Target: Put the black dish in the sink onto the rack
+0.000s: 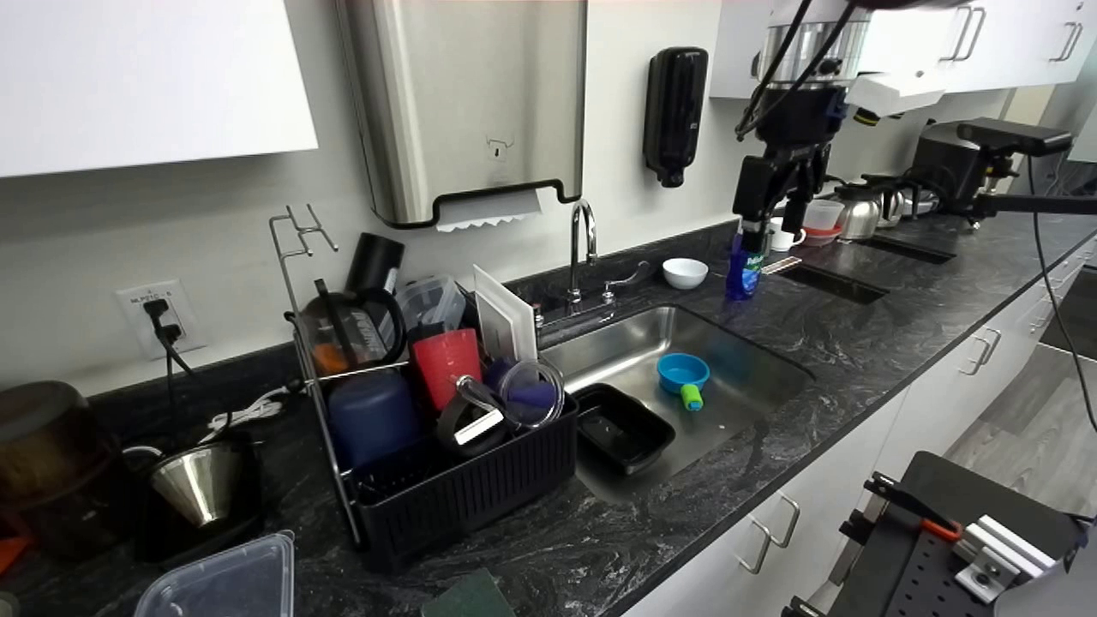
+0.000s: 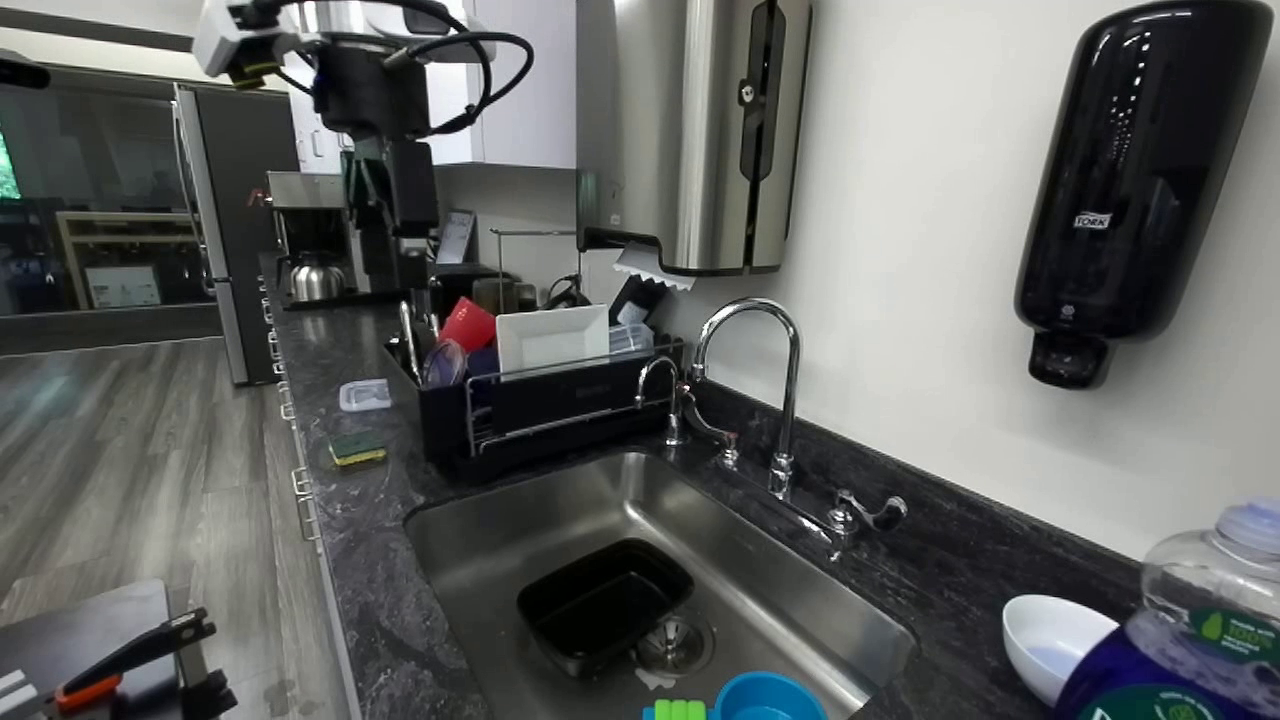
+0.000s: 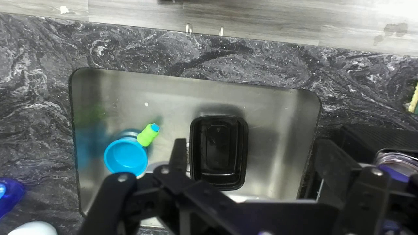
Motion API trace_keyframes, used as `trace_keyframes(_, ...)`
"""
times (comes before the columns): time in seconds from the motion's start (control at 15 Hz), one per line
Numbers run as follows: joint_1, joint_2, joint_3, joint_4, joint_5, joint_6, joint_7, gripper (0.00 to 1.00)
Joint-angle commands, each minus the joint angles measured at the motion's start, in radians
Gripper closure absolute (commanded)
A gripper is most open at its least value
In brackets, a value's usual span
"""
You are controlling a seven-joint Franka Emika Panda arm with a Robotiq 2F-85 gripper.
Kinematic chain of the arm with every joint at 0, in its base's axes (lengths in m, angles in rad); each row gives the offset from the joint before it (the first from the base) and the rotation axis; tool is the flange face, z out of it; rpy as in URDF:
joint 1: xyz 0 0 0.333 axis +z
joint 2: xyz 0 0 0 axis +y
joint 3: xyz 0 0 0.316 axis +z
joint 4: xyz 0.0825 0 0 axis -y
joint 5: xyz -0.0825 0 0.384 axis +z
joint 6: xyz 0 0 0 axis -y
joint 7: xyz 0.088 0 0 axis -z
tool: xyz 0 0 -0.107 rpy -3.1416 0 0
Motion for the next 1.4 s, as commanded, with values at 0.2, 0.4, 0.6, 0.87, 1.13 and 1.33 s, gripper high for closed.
trace_keyframes(0.2,0.006,-0.049,0.007,-0.005,0.001,-0.037,0.001,0.00)
trace_keyframes(0.4,0.006,-0.071,0.008,-0.021,0.001,-0.039,0.001,0.00)
trace_keyframes(0.6,0.006,-0.069,0.008,-0.022,0.001,-0.039,0.001,0.00)
trace_keyframes(0.87,0.006,-0.059,0.010,-0.017,-0.002,-0.034,0.003,0.00)
trace_keyframes(1.13,0.007,-0.009,0.017,0.003,-0.003,-0.002,0.011,0.00)
trace_keyframes(1.33,0.009,0.029,0.026,0.006,-0.006,0.042,0.021,0.00)
